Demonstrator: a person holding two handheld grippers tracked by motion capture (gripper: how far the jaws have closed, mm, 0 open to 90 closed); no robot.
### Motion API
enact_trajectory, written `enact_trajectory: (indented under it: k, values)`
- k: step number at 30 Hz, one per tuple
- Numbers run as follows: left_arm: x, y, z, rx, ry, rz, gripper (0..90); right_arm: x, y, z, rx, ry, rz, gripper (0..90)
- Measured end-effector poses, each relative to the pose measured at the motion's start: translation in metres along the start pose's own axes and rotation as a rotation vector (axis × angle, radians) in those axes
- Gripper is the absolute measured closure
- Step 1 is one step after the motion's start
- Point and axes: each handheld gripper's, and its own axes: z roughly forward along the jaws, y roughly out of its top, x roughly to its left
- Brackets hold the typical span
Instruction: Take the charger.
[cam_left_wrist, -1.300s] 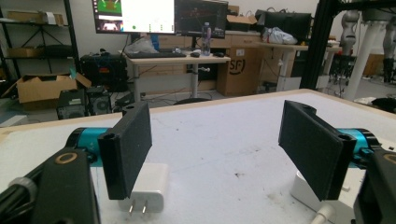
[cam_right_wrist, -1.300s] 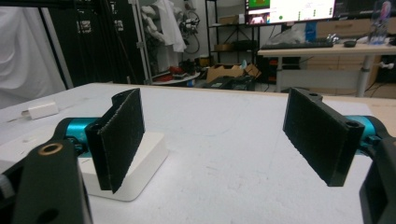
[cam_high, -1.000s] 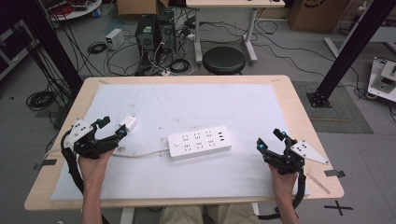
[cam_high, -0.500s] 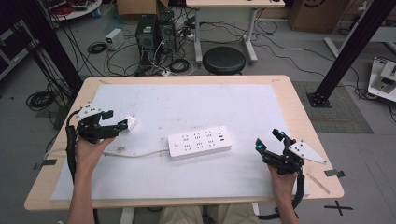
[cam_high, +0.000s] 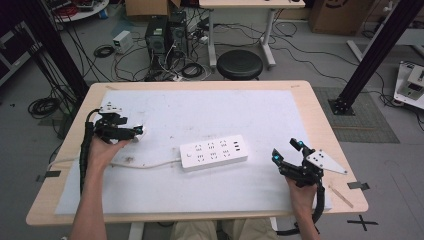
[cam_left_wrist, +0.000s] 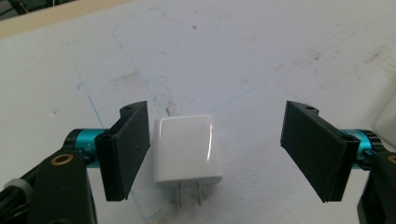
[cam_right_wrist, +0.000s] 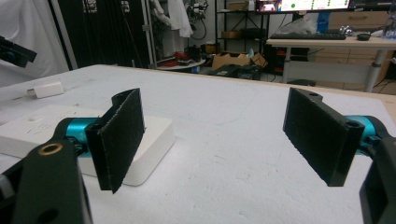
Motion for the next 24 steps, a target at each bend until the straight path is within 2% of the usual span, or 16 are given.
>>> enact_trajectory:
  k: [1,9,12,18,23,24]
  values:
    - [0.001,-0.001,0.005,0.022,0.008,-0.002,24.1,0.000,0.000,0.000,0.001,-0.001,-0.004,21.2]
    - [0.008,-0.005,0.022,0.067,0.032,-0.022,24.0,0.002,0.000,0.002,0.017,0.001,-0.013,21.2]
    - [0.008,-0.007,0.027,0.085,0.021,-0.027,24.0,0.002,0.000,0.002,0.020,-0.002,-0.016,21.2]
    - [0.007,-0.010,0.037,0.130,0.028,-0.020,24.0,0.002,0.001,0.002,0.027,-0.004,-0.016,21.2]
    - [0.009,-0.012,0.042,0.151,0.034,-0.034,24.0,0.003,0.001,0.003,0.031,-0.005,-0.012,21.2]
    - [0.010,-0.012,0.043,0.156,0.033,-0.034,24.0,0.002,0.001,0.003,0.026,-0.002,-0.027,21.2]
